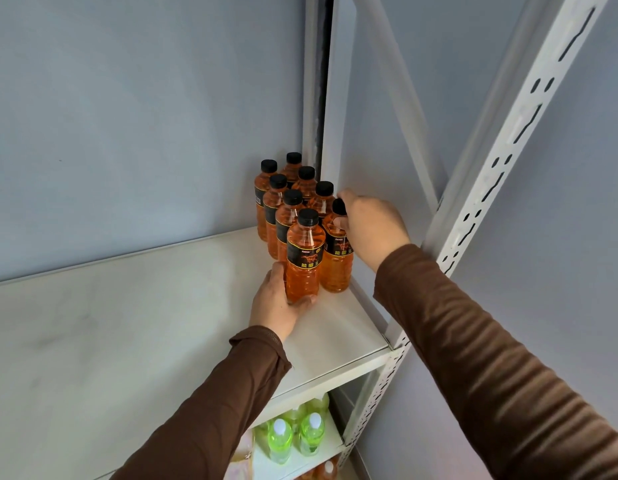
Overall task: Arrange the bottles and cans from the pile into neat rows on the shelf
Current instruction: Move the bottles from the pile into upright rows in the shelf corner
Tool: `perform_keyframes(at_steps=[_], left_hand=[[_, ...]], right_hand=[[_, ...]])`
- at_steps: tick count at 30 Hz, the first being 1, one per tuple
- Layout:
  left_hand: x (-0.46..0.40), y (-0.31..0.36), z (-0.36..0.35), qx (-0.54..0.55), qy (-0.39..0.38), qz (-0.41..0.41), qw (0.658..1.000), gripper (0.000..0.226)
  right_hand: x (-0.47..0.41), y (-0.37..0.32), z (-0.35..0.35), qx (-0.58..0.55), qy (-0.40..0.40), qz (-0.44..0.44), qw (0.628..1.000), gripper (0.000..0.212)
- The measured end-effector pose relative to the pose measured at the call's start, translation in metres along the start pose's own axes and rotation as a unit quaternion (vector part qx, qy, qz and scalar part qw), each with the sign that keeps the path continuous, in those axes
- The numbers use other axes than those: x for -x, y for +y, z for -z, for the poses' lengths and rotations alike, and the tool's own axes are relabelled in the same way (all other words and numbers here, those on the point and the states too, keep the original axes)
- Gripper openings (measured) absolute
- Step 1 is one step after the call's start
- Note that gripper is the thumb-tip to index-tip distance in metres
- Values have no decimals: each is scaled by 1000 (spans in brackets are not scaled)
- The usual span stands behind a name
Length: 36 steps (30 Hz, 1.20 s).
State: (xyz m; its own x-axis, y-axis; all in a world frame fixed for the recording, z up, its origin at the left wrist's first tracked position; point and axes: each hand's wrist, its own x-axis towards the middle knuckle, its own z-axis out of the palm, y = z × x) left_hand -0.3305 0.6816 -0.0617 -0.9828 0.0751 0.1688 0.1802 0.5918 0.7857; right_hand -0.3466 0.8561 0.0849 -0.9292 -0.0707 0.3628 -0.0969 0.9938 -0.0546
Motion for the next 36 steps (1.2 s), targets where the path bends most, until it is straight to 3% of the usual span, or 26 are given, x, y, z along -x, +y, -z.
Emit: perform_keyframes(at_steps=[9,11,17,25,36], left_hand=[[2,0,5,-31,-3,-14,999,71],[12,-5,16,-57,28,-3,998,74],[27,3,59,-150,29,-43,987,79],[87,-24,167,-225,105,-21,968,72],[227,-132,351,-267,154,49,950,69]], right_hand=[[7,-3,12,-12,-8,-2,1000,40],[10,-10,15,-38,-8,23,999,46],[29,-30,31,-73,109,75,988,48],[65,-133,15,-110,80,179,974,46],[145,-355,-12,-167,19,233,958,49]])
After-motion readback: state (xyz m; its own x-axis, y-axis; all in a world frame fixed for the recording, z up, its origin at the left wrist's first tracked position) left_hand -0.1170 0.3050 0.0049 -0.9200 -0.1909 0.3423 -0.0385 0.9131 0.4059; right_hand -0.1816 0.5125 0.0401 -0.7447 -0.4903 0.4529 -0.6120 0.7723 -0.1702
